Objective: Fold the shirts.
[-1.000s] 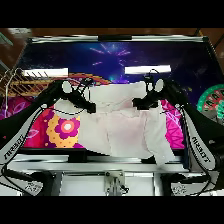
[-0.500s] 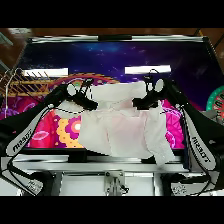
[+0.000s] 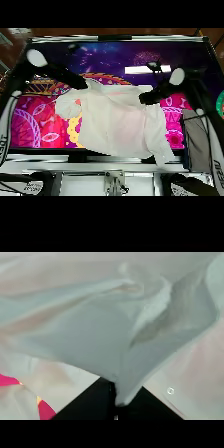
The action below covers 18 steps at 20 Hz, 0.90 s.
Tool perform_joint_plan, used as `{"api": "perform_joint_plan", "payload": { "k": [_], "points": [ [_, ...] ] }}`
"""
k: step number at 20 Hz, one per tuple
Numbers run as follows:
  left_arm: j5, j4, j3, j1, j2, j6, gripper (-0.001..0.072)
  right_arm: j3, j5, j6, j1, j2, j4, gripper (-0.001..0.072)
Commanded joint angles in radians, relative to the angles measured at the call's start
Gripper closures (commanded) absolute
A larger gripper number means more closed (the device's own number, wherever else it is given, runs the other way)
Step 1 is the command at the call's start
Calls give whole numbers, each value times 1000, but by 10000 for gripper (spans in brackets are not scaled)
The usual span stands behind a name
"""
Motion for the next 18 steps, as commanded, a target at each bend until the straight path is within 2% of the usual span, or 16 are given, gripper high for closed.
{"api": "perform_joint_plan", "payload": {
  "k": [1,4,10,14,18],
  "points": [
    [-234,-180,109,28,141,-38,665,97,95,-29,1,169,24,650],
    [-312,-247,109,27,264,-127,665,215,145,-22,1,297,68,651],
    [-321,-245,108,27,486,-296,665,443,316,0,1,398,50,652],
    [-338,-152,77,27,512,-324,665,447,557,58,2,352,53,651],
    [-302,-53,-204,27,506,-321,664,270,515,94,2,314,104,651]
  ]
}}
